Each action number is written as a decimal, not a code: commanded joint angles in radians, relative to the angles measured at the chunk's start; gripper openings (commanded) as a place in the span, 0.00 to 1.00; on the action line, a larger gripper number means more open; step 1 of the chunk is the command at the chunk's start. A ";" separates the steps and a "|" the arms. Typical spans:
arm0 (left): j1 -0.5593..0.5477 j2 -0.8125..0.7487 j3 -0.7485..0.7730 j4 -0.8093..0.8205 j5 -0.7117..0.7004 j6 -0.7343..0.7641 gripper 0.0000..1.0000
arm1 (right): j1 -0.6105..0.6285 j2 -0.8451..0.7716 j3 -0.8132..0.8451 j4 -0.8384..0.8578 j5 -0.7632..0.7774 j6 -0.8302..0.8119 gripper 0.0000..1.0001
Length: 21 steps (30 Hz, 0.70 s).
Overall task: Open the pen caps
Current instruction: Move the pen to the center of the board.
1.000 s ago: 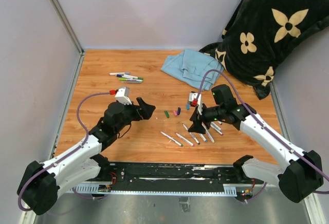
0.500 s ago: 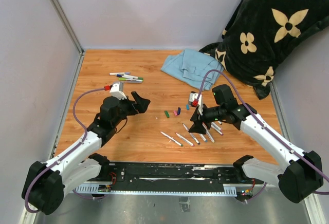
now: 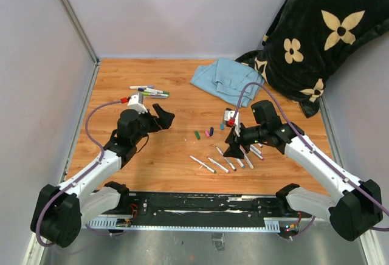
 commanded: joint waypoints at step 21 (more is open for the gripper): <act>0.107 0.089 0.095 0.060 0.056 0.010 0.99 | -0.020 -0.032 0.037 -0.030 -0.021 -0.030 0.58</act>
